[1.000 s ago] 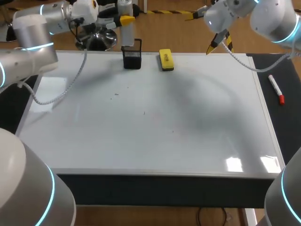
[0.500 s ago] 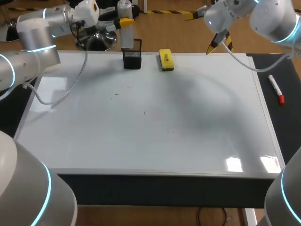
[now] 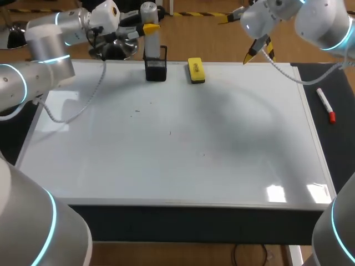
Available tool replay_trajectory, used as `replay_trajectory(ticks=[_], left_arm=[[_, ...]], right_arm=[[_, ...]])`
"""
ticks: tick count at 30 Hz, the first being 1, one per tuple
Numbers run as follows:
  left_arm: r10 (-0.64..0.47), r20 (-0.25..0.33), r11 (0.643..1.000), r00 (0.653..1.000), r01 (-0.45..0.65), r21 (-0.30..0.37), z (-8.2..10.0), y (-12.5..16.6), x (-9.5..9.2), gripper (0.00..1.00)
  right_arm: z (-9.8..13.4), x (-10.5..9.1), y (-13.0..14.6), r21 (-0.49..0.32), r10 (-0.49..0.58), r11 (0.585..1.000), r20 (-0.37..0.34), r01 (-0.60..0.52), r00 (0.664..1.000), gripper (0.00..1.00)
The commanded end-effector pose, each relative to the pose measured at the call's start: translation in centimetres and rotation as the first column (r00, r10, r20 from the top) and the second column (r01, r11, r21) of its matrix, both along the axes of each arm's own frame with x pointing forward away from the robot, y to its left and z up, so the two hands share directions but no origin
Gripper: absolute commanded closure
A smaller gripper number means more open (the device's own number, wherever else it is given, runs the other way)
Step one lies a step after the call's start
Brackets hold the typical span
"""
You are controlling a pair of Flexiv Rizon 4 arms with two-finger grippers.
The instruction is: Pick up the inspection probe, press it on each red-marked spot on the whiteboard one by one, put down the probe, pick up the eraser, and wipe off all the red marks.
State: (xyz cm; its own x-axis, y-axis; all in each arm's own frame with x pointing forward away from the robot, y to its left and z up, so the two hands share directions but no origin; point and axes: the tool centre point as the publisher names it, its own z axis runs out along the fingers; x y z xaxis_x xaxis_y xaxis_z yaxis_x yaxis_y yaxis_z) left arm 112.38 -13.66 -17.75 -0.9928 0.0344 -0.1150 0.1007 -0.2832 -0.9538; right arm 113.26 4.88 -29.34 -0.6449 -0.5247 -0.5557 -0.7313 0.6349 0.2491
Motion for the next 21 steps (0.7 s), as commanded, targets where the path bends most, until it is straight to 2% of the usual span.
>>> replay_trajectory(ticks=[1, 21], left_arm=[[-0.028, 0.008, 1.0, 1.0, 0.028, -0.003, -0.2, -0.3, 1.0, 1.0], [-0.035, -0.001, 0.999, 0.999, 0.035, -0.013, -2.2, -0.7, 1.5, 1.0]], right_arm=[[0.1, 0.0, 0.0, -0.004, 0.002, 1.0, 0.0, -0.002, 1.0, 0.0], [0.1, 0.0, 0.0, -0.004, 0.002, 1.0, 0.0, -0.002, 1.0, 0.0]])
